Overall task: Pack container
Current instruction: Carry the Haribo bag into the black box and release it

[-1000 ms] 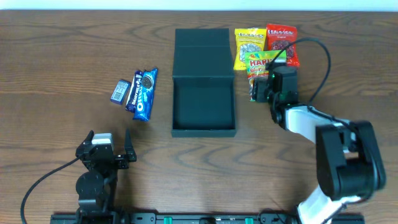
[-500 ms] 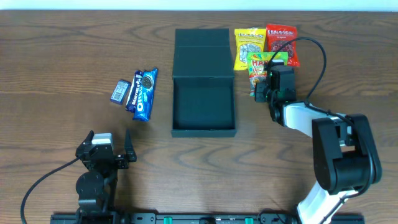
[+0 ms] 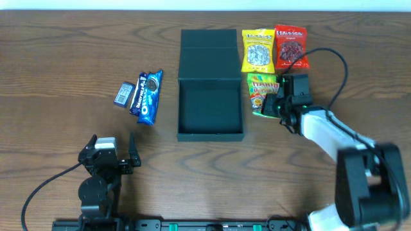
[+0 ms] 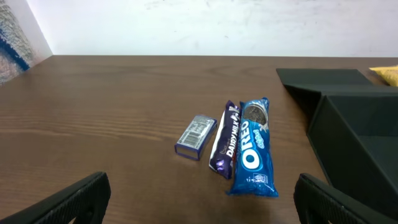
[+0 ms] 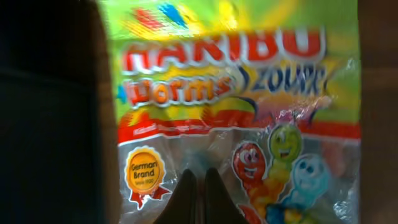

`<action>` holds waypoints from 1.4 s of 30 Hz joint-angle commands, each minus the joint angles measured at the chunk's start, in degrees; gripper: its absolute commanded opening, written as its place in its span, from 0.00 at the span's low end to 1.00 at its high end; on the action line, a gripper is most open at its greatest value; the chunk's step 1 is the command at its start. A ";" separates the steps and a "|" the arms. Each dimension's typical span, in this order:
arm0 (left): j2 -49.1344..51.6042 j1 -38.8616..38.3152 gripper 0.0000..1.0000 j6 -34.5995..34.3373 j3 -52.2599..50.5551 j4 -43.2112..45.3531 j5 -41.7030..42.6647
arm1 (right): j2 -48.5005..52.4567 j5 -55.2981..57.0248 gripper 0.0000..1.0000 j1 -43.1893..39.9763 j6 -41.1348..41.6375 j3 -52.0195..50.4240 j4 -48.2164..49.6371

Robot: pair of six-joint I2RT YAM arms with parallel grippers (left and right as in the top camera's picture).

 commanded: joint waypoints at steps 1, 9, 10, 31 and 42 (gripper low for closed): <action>-0.37 0.17 0.95 -0.44 -1.64 -0.55 -1.07 | -8.74 -1.51 0.01 2.16 2.78 0.15 -1.31; -0.37 0.17 0.95 -0.44 -1.64 -0.55 -1.05 | -23.67 -0.98 0.01 10.40 2.80 0.15 -0.72; -0.37 0.17 0.95 -0.44 -1.64 -0.55 -1.07 | -24.61 -0.57 0.01 11.87 2.89 0.15 -0.17; -0.37 0.17 0.95 -0.44 -1.64 -0.55 -1.05 | -12.98 23.39 0.01 32.26 17.35 0.15 5.16; -0.37 0.17 0.95 -0.44 -1.64 -0.55 -1.05 | -13.60 19.71 0.80 32.26 12.72 0.20 6.16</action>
